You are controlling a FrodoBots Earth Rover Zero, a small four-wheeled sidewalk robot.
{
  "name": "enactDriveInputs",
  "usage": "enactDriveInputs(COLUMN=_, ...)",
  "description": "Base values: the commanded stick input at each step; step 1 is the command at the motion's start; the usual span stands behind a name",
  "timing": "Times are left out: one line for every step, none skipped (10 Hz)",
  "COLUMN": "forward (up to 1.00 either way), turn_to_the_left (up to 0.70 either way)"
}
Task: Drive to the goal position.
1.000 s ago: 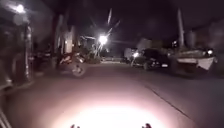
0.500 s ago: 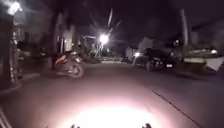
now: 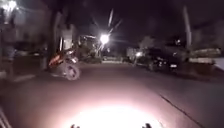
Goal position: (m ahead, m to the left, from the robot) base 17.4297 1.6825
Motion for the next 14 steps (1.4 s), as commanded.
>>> enactDriveInputs(forward=0.70, turn_to_the_left=0.00)
enactDriveInputs(forward=0.70, turn_to_the_left=0.00)
enactDriveInputs(forward=0.70, turn_to_the_left=0.00)
enactDriveInputs(forward=0.70, turn_to_the_left=0.00)
enactDriveInputs(forward=0.70, turn_to_the_left=0.00)
enactDriveInputs(forward=0.70, turn_to_the_left=0.00)
enactDriveInputs(forward=0.70, turn_to_the_left=0.00)
enactDriveInputs(forward=0.70, turn_to_the_left=0.00)
enactDriveInputs(forward=0.70, turn_to_the_left=0.00)
enactDriveInputs(forward=0.70, turn_to_the_left=0.00)
enactDriveInputs(forward=0.70, turn_to_the_left=0.00)
enactDriveInputs(forward=0.70, turn_to_the_left=0.00)
enactDriveInputs(forward=0.70, turn_to_the_left=0.00)
enactDriveInputs(forward=0.70, turn_to_the_left=0.00)
